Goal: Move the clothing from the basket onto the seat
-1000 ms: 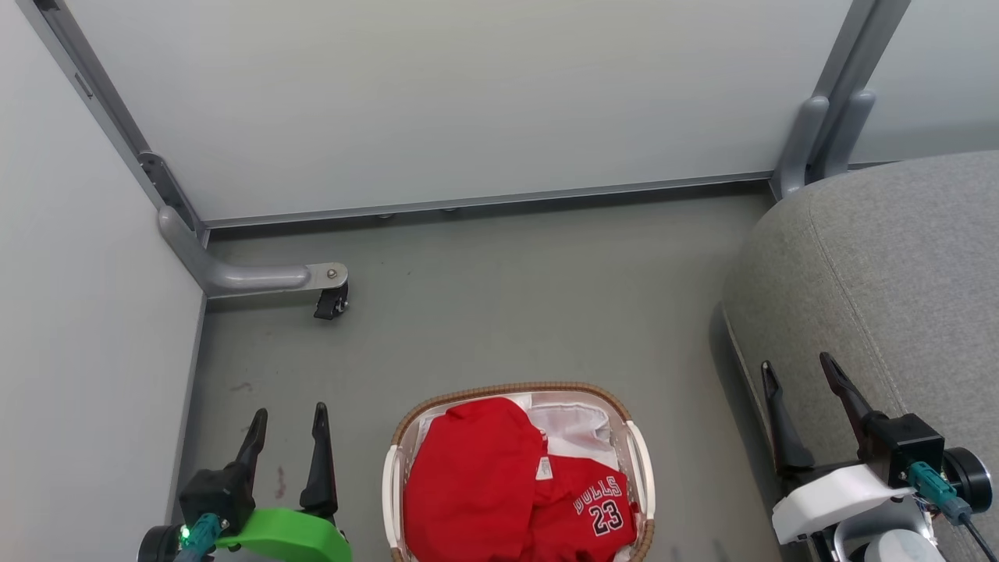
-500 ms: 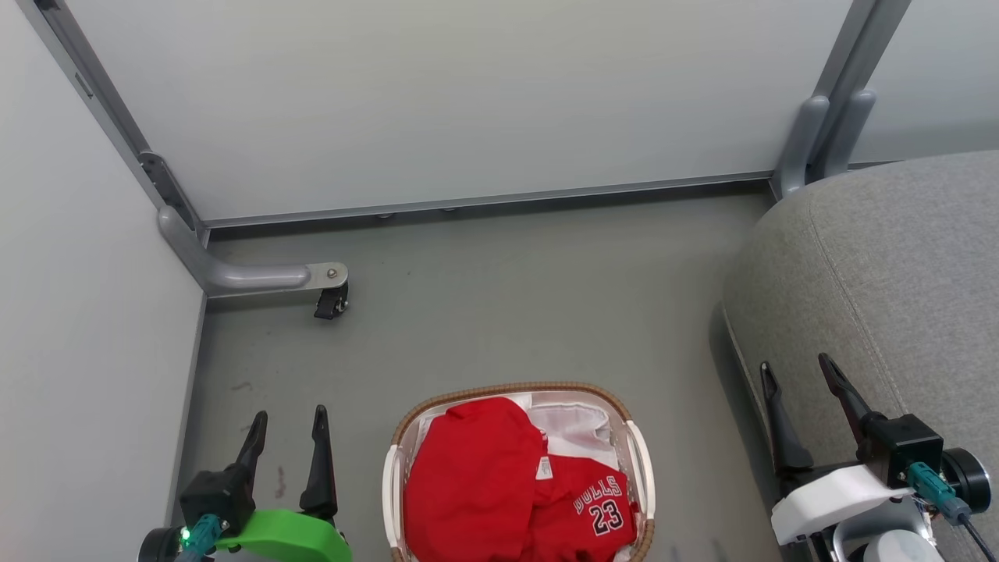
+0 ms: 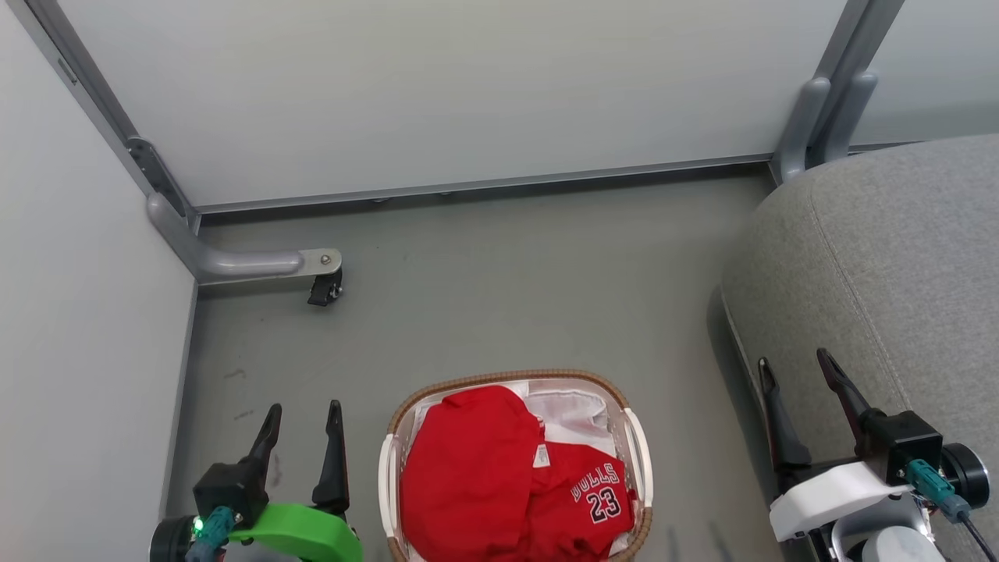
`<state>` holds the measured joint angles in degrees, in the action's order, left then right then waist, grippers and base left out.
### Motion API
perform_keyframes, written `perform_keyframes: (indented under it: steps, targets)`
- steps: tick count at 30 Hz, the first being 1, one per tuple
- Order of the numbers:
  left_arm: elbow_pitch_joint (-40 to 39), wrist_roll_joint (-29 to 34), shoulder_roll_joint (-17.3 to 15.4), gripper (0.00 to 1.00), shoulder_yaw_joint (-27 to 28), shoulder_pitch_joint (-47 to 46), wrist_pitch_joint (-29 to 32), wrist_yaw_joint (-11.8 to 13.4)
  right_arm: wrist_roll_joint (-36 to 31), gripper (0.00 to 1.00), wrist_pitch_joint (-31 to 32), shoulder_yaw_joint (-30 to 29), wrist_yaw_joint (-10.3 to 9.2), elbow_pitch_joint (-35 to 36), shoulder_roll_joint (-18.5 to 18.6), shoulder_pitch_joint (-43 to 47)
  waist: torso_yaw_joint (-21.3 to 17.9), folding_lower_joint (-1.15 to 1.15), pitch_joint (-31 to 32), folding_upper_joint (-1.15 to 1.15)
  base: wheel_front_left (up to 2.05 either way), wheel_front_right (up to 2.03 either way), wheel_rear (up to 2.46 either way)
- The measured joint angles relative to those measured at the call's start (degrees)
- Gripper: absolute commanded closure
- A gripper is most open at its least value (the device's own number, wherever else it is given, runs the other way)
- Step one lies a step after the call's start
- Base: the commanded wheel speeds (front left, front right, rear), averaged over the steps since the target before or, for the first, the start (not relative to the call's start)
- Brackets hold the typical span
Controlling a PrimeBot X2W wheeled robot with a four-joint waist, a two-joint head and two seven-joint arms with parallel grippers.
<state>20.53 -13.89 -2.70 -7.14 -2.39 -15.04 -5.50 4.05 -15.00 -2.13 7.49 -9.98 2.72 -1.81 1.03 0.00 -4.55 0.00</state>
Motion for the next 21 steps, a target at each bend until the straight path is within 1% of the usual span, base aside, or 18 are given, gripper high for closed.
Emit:
perform_keyframes:
  steps: [9,15,18,21]
  targets:
    - [2.76,1.88,-0.01,0.00,-2.68,-4.52,-0.02,-0.51,-0.04,0.00,0.00,0.53,0.00,0.76,0.01,-3.16,-1.02,0.00,-5.11,0.00,0.00,0.00,0.00]
    - [8.01,4.83,-0.03,0.00,-5.77,-10.22,-0.08,-1.03,-0.02,0.00,-0.01,0.82,0.00,1.40,0.04,-7.16,-2.06,0.00,-10.61,0.00,0.00,0.00,0.00]
    - [12.06,7.94,-0.04,0.00,-7.88,-13.60,-0.09,-1.25,0.29,0.00,0.00,0.99,0.00,1.55,0.04,-9.07,-2.74,0.00,-13.93,0.00,0.00,0.00,0.00]
    - [15.58,8.80,-0.14,0.00,-8.90,-17.20,-0.09,-1.47,0.76,0.00,-0.01,0.92,0.00,1.90,0.07,-10.85,-3.44,0.00,-17.14,0.00,0.00,0.00,0.00]
